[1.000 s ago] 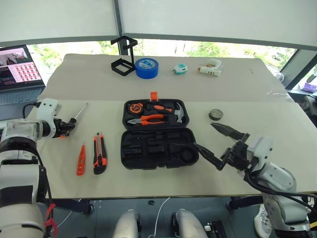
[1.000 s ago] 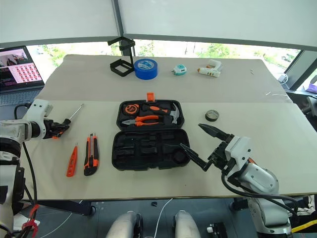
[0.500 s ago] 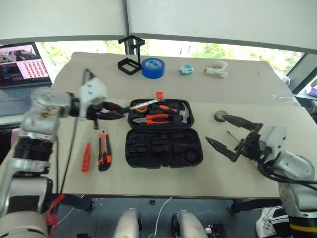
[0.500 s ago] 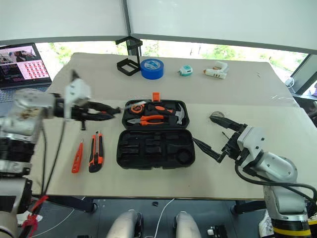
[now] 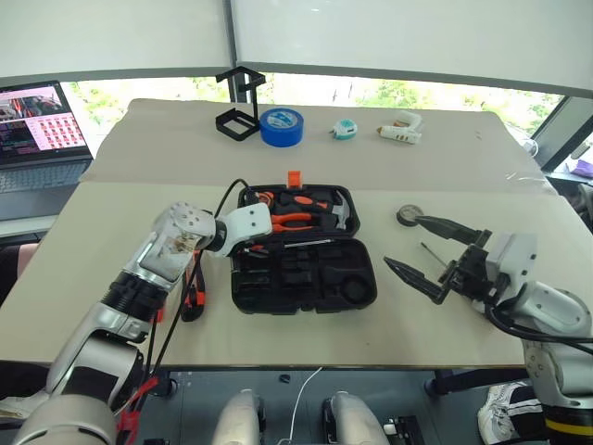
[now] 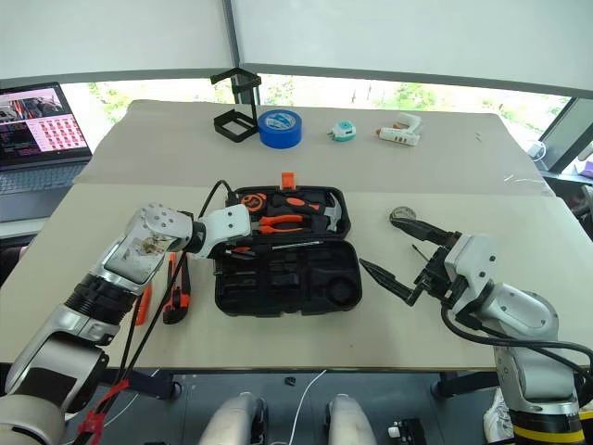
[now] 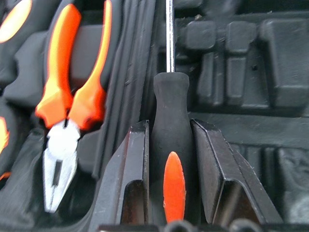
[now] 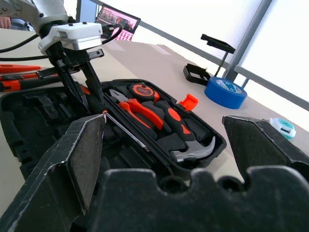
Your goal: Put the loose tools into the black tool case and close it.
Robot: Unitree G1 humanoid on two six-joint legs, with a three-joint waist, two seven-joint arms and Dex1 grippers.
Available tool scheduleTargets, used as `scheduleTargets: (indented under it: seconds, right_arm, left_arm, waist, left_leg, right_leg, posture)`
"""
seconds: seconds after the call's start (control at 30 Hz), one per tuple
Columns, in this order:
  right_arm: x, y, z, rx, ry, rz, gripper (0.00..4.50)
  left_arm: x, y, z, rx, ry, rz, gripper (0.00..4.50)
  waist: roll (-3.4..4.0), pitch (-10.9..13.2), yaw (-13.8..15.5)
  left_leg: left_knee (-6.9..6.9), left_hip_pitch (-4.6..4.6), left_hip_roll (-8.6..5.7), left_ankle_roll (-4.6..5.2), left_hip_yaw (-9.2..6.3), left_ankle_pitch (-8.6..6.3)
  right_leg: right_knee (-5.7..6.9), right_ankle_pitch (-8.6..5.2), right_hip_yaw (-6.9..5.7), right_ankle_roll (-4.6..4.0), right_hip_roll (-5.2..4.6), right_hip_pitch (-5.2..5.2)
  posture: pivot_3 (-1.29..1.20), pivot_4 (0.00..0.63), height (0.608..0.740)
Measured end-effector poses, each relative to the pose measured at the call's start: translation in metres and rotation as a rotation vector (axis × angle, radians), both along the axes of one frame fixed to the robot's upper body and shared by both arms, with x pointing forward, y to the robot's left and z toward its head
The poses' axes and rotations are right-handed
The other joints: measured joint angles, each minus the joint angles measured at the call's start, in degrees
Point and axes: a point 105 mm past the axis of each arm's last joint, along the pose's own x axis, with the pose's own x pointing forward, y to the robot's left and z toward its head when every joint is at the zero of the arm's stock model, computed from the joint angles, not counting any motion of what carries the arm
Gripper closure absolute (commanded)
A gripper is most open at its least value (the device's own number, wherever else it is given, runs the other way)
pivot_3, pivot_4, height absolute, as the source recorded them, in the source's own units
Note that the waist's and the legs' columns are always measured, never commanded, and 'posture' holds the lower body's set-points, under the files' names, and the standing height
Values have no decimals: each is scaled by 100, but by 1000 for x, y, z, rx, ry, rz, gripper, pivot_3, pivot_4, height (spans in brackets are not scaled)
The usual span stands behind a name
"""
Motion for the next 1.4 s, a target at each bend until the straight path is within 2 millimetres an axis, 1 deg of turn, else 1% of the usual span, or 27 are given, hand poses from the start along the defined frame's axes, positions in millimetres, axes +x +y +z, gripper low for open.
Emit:
scheduleTargets:
  seconds: [0.27, 0.47, 0.53, 0.83, 0.9, 0.93, 0.97, 1.03, 1.07, 1.13, 1.2, 1.27, 1.3, 1.4]
  right_arm:
    - [0, 3, 0, 18, -2, -2, 0]
    - [0, 5, -1, 31, 5, -1, 0]
    - [0, 6, -2, 34, 6, 0, 0]
    - [0, 6, -2, 40, 7, 1, 0]
    - [0, 6, -2, 41, 7, 1, 0]
    - [0, 6, -2, 41, 7, 1, 0]
    - [0, 6, -2, 41, 9, 0, 0]
    - [0, 6, -3, 44, 9, 1, 0]
    - [-1, 7, -3, 46, 9, 3, 0]
    - [-2, 7, -6, 47, 21, 2, 0]
    - [-5, 6, -11, 46, 43, 1, 0]
    - [-6, 6, -13, 46, 52, -2, 0]
    - [-6, 6, -13, 46, 51, -2, 0]
    - [-7, 6, -14, 49, 55, -4, 0]
  left_arm:
    - [1, -9, -2, 16, -34, -15, 3660]
    - [-1, -11, -3, 51, -50, -52, 3660]
    - [-1, -11, -6, 66, -41, -50, 3660]
    - [-1, -8, -7, 85, -30, -33, 3660]
    - [-1, -8, -7, 86, -32, -34, 2655]
    - [-2, -9, -7, 75, -27, -37, 2421]
    - [-3, -15, -5, 29, -19, -44, 2022]
    - [-1, -22, 3, -56, -31, -40, 1317]
    - [-1, -27, 11, -114, -52, -52, 977]
    - [-4, -36, 27, -192, -95, -81, 977]
    - [-8, -37, 36, -255, -104, -86, 977]
    - [-10, -31, 32, -287, -82, -58, 1545]
    - [-10, -29, 29, -297, -69, -42, 1704]
    - [-10, -16, 11, -342, -16, 46, 2842]
  waist:
    - [0, 0, 12]
    - [1, 0, 11]
    - [0, 0, 10]
    - [0, 0, 6]
    - [1, 0, 6]
    - [1, 0, 6]
    - [1, 0, 17]
    - [2, 1, 40]
    - [2, 1, 46]
    - [2, 1, 40]
    - [3, 0, 13]
    - [5, 0, -20]
    - [6, -1, -37]
    - [6, -1, -54]
  left_leg:
    - [2, 2, -3, 1, -3, 0]
    - [2, 3, -3, 1, -3, 0]
    - [3, 1, -3, 1, -3, 0]
    - [2, 3, -3, 1, -4, -1]
    - [2, 2, -3, 1, -4, -1]
    - [3, 2, -3, 1, -4, -1]
    - [4, 1, -3, 1, -5, 0]
    - [10, -7, -4, 2, -8, 0]
    - [12, -9, -5, 3, -9, -1]
    - [12, -8, -5, 8, -9, -4]
    - [10, -5, -5, 9, -12, -4]
    - [7, 6, -3, 9, -14, -4]
    - [6, 11, -4, 9, -16, -4]
    - [4, 16, -3, 9, -21, -4]
  right_leg:
    - [1, 1, 1, 1, 0, 5]
    - [1, 1, 2, 1, 0, 5]
    - [1, 1, 2, 1, 0, 4]
    - [2, 1, 3, 1, 1, 4]
    - [2, 1, 3, 1, 1, 4]
    - [2, 1, 3, 1, 1, 4]
    - [2, 1, 3, 1, 0, 4]
    - [1, 1, 2, 2, 0, 3]
    - [1, 2, 3, 3, -1, 4]
    - [-1, 2, 9, 5, -1, 4]
    - [0, 1, 13, 6, 1, 4]
    - [6, 2, 29, 6, 5, 2]
    - [8, 2, 35, 6, 6, 3]
    - [10, 2, 38, 6, 7, 4]
  posture:
    - [0, 150, 740]
    - [0, 150, 740]
    - [0, 150, 740]
    - [0, 150, 740]
    - [0, 150, 740]
    - [0, 150, 740]
    - [0, 150, 740]
    - [0, 150, 740]
    - [0, 150, 740]
    - [0, 150, 740]
    - [0, 150, 740]
    - [0, 150, 740]
    - [0, 150, 740]
    - [0, 150, 740]
